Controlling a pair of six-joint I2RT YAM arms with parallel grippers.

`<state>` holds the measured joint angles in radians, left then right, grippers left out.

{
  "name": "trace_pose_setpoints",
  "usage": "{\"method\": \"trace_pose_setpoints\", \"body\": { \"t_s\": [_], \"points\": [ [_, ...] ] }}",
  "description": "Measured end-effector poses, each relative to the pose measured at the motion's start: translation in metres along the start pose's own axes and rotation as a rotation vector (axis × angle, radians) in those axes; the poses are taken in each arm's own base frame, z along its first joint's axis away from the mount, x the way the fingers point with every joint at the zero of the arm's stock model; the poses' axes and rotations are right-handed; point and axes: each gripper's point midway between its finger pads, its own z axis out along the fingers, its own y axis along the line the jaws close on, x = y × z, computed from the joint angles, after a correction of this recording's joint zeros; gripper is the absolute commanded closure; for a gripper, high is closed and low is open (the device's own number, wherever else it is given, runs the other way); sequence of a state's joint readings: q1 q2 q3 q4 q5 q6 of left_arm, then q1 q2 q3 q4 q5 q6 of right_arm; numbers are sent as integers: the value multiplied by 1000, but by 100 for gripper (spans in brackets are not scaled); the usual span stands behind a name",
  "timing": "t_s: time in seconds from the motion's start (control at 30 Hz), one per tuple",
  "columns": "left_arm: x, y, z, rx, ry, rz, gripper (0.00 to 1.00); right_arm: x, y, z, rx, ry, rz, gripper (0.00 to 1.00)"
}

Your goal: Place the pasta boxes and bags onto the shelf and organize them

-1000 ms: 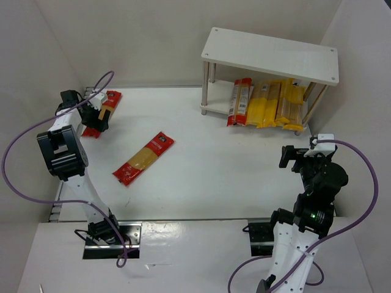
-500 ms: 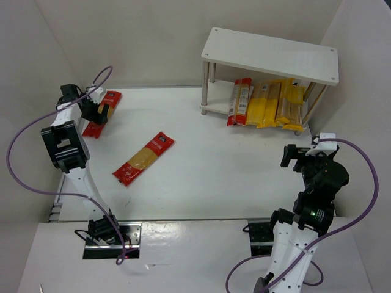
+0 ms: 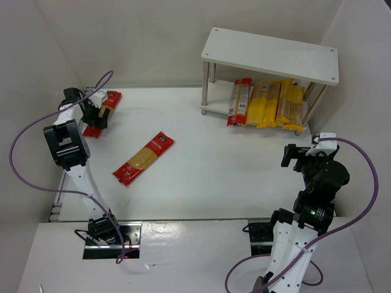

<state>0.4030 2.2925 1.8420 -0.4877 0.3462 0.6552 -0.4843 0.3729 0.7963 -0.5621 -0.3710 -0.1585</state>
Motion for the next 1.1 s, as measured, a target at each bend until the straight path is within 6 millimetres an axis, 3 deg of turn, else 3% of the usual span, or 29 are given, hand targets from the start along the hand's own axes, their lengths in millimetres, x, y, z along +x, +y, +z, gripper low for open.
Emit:
{"method": "trace_pose_setpoints", "body": {
  "t_s": [0.17,0.3,0.37,0.43,0.53,0.73,0.87,1.1],
  "points": [
    [1,2,3,-5,7,-3,0,0,-1,0,2,1,1,0],
    [0,5,4,-5,9,-4,9,0,-1,0,1,2,-7,0],
    [0,6,5,-6,12,-5,45,1,-1,0,0,2,-10,0],
    [-1,7,6,-5,13,-4,100,1,-1,0,0,2,-13,0],
    [-17,15,-4,-28,-18,29,100,0,-1,0,0,2,-13,0],
    [-14,1,-8,-65,-11,95,100,0,-1,0,-3,1,-14,0],
    [-9,-43,-20,-13,18,123,100,0,1,0,-9,-3,-19,0],
    [-7,-157,-45,192,31,193,100,-3,4,-3,-22,-19,-28,0]
  ]
}}
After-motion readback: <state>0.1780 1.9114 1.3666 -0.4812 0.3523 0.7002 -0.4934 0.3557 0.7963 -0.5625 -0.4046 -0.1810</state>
